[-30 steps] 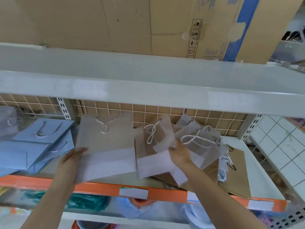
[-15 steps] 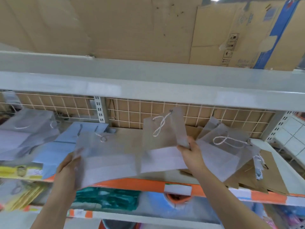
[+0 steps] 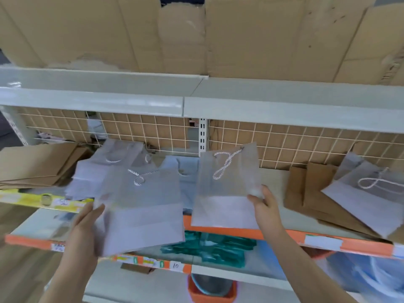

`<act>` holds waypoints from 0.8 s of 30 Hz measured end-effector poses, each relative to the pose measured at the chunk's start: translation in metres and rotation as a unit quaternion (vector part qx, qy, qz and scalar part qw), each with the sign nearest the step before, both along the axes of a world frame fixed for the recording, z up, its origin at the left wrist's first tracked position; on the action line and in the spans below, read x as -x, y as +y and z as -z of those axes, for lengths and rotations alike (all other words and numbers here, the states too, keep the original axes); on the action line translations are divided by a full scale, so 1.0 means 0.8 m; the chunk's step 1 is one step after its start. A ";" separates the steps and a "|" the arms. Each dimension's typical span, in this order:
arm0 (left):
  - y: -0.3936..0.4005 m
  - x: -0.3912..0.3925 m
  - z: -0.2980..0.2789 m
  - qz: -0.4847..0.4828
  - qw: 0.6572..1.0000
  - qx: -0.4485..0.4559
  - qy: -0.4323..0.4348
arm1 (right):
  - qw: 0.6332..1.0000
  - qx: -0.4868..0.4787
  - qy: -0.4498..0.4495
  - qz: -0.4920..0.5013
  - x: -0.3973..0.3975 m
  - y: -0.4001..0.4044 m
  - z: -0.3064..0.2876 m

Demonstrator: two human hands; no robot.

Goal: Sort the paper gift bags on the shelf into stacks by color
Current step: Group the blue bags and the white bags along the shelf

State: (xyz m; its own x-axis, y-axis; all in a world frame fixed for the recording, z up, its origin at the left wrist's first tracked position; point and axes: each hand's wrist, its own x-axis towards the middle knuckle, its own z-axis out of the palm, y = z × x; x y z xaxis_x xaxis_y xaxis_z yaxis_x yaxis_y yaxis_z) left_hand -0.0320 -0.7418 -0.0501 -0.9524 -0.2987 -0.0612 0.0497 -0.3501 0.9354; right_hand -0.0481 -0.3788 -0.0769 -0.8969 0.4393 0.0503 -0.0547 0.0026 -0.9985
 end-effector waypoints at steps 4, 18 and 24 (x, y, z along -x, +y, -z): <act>-0.059 0.001 0.010 -0.036 0.999 0.016 -0.017 | 0.999 -0.016 -0.017 -0.023 0.024 -0.053 0.001; -0.211 0.067 0.007 -0.066 0.998 -0.004 0.016 | 0.990 -0.021 -0.077 -0.115 0.201 -0.214 -0.002; -0.254 0.101 0.017 -0.079 0.996 0.010 0.032 | 0.985 0.007 -0.115 -0.125 0.262 -0.291 0.002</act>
State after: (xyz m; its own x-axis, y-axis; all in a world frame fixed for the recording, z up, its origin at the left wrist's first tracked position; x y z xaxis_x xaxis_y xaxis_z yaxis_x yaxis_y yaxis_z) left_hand -0.1127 -0.9447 -0.0634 -0.8950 -0.4461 0.0054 0.1625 -0.3147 0.9352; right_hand -0.2576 -0.6118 -0.0781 -0.9643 0.2024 -0.1705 0.1751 0.0046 -0.9845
